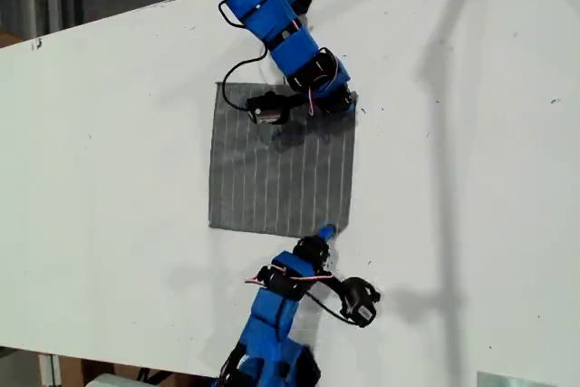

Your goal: Grasp corners of a square towel and fold twice.

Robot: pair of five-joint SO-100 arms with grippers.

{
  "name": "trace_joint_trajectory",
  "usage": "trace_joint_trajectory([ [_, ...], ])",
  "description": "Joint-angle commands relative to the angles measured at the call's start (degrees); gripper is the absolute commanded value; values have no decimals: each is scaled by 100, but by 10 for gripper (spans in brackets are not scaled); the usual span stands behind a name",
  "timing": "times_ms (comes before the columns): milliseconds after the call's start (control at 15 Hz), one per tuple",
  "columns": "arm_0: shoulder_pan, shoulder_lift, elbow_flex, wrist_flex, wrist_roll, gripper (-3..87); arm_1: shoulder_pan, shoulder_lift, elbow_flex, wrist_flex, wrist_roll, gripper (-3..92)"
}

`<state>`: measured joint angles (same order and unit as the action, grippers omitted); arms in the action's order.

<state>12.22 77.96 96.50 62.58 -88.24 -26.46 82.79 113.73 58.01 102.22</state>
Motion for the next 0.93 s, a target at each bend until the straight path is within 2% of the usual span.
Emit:
trace_joint_trajectory([
  [0, 53, -439, -738, 44, 44, 250, -9, 167, -141, -18, -53, -1],
  [267, 9, -721, -668, -105, -35, 244, -26, 176, -193, -18, -62, -1],
  [333, 9, -905, -765, -229, 26, 144, -26, 176, -229, -9, -62, -1],
  [400, 44, -1081, -835, -422, -18, -1, -35, 176, -264, 0, -62, -1],
  [533, 185, -1441, -1345, -439, -53, -1, -44, 149, -492, 105, -79, -1],
  [600, 272, -1600, -1811, -255, 26, -1, -44, 0, -993, 536, -167, -1],
  [733, 422, -1986, -3375, 870, 334, -1, 0, -861, -3085, 2215, -519, -1],
  [867, 492, -1942, -4570, 1819, 747, -1, 132, -1063, -4421, 3111, -765, -1],
])
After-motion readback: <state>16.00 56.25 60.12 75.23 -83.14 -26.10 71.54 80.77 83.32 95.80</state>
